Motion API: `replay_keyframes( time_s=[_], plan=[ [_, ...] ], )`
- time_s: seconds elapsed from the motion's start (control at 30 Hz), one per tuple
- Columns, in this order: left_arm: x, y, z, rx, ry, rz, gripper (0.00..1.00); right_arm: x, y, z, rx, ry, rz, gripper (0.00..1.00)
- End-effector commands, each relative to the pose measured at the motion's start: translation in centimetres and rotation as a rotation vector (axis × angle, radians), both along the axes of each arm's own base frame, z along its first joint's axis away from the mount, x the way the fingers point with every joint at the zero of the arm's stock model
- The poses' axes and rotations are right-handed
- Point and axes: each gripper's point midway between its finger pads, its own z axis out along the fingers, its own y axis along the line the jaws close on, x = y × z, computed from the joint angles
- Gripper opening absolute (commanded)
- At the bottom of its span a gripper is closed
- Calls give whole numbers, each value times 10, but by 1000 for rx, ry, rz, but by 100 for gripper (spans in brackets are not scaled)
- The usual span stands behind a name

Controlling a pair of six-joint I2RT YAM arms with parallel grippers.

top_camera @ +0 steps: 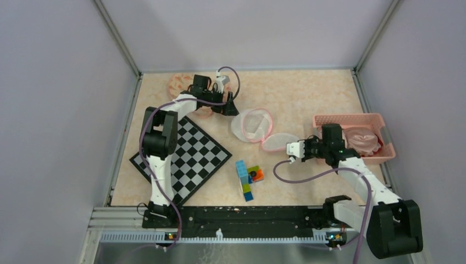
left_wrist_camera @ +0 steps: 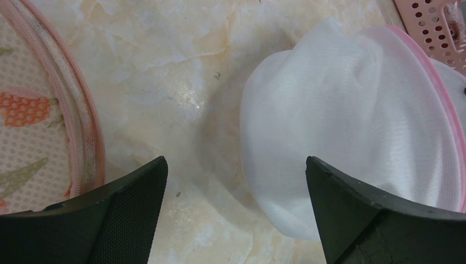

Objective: Unzip the laundry bag and remove the bra
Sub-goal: Close the laundry bag at the center of the board.

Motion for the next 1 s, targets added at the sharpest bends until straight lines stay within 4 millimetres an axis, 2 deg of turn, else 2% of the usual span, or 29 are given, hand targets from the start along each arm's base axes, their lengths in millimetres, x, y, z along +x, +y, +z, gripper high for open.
replay_keyframes(
  time_s=[0.0,0.17,0.37,0.5,0.7,0.87,0.97],
  plan=[
    [6,-5,22,-43,-31,-26,99,-7,24,53,101,-55,104,0],
    [2,-9,28,-61,-55,-70,99,-5,37,83,133,-73,158,0],
    [-14,-27,36,-101,-55,-158,99,-2,64,116,171,-73,231,0],
    [-25,-38,37,-109,-51,-206,99,-2,82,120,160,-33,287,0],
    [-32,-42,31,-115,-22,-223,99,4,100,128,160,82,323,0],
    [-25,-38,25,-91,-25,-202,99,1,109,132,149,311,328,0],
    [-18,-32,30,-95,-32,-181,99,-6,106,128,116,471,289,0]
  ],
)
